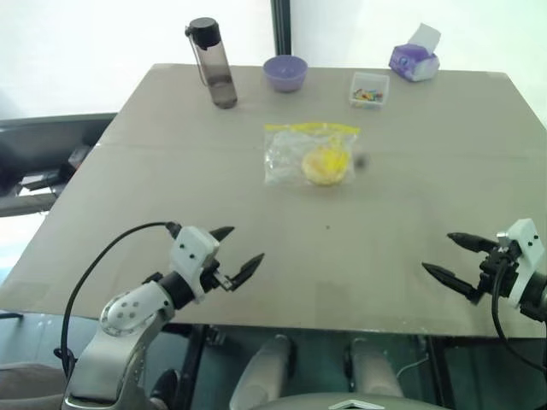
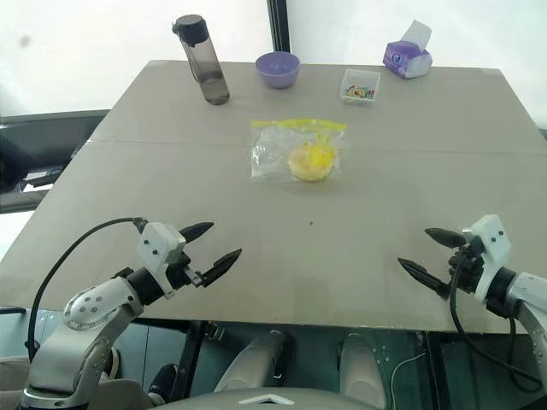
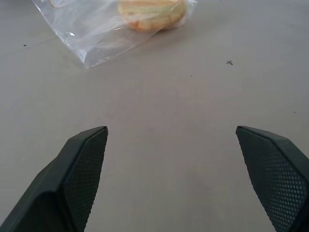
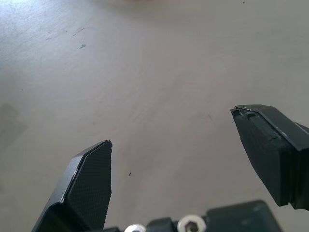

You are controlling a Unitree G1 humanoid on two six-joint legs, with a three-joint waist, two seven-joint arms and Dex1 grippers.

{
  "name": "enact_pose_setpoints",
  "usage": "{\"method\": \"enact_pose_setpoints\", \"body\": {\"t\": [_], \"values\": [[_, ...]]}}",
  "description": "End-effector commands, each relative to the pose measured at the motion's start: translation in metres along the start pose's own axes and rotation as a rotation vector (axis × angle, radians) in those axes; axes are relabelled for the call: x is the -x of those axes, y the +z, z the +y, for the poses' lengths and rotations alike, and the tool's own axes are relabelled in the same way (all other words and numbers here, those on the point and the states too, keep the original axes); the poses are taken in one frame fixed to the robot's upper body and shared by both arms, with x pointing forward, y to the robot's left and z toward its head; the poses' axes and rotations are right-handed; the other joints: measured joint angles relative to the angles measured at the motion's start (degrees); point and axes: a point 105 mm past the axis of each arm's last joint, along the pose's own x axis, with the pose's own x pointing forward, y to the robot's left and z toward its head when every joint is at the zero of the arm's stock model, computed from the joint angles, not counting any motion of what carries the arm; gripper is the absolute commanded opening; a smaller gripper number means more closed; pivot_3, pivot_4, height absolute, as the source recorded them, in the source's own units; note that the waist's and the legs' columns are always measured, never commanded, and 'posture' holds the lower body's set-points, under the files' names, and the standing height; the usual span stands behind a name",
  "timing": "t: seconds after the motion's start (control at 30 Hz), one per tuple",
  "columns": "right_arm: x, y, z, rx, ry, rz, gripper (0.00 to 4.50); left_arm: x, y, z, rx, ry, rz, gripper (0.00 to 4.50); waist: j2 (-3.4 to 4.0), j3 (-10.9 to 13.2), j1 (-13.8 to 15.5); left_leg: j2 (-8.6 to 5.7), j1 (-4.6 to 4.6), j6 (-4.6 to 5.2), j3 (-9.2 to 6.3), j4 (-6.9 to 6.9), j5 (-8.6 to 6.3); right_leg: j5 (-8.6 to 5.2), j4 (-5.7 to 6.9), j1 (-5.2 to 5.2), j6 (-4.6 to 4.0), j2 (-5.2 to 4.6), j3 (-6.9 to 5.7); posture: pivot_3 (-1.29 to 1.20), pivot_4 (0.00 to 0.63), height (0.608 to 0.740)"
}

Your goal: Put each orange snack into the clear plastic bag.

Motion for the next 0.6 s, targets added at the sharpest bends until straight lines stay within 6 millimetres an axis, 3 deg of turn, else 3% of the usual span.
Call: {"method": "enact_pose_setpoints", "body": {"t": [0.03,0.6], "values": [[-0.0008,0.0069,-0.0011,0.038,0.007,-0.016,4.48,-0.0001,0.0058,0.0005,-0.029,0.0,-0.023,4.5,0.0,0.0,0.0,0.0,0.0,0.0,0.0,0.0,0.0,0.0,0.0,0.0,0.0,0.0,0.0,0.0,0.15,0.739],[-0.0035,0.0081,-0.0047,0.051,0.013,-0.02,4.48,-0.0013,0.0056,0.0018,-0.031,0.008,-0.032,4.5,0.0,0.0,0.0,0.0,0.0,0.0,-0.01,0.0,0.0,0.0,0.0,0.0,0.0,0.0,0.0,0.0,0.15,0.739]]}}
